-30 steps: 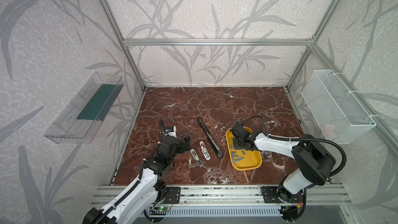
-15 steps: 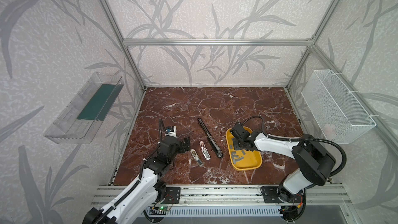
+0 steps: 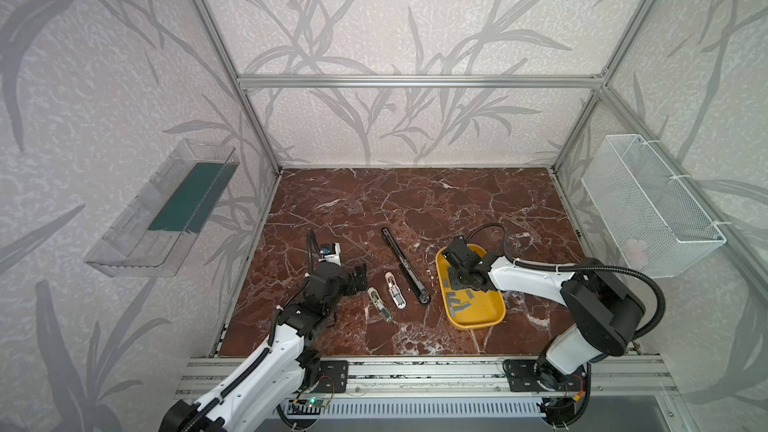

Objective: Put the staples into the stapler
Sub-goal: 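Lower the right gripper onto a grey staple strip and close on it, then carry the grey strip from the tray to the open staplers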

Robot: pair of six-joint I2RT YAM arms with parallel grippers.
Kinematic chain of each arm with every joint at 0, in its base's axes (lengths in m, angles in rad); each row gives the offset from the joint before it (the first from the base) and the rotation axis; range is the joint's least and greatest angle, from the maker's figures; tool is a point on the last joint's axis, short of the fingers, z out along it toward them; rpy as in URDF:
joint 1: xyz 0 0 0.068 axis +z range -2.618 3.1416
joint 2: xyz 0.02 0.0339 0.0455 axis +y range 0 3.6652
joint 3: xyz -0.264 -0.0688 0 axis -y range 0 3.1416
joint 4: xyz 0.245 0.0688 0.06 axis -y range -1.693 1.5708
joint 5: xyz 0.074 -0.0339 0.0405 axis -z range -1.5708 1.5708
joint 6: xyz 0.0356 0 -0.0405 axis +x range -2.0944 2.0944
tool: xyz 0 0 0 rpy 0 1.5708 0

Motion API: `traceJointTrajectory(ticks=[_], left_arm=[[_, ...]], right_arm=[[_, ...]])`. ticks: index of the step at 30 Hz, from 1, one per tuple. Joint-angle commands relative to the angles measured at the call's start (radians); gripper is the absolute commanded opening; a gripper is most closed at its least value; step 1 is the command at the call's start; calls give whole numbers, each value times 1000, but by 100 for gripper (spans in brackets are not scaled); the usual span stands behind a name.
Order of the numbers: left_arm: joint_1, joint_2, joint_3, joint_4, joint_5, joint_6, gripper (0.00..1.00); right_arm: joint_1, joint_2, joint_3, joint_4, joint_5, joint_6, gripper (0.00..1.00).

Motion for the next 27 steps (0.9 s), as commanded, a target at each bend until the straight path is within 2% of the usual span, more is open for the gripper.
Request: traceJointTrajectory(ticks=[1,6,14,18,22,27], left_arm=[[-3,1,19,11,-12,7,99],[-3,-2,19,10,-11,6,99],[-3,-25,12,7,-7,5,99],[-3,-49,8,-4,-22,2,99],[-2,-81,2,-19,-39,-10,99],[-3,-130,-5,-43,-63,-25,99]], right_arm=[[1,51,-12,-40,-15,-7,14],[1,13,-13,-61,-9,1,14],[34,-139,19,-128,51,17,12],[107,-236,53,-150,122,18,12],[227,-322,85,-120,228,-9,12],[352,-334,132,-46,275,-49,13]])
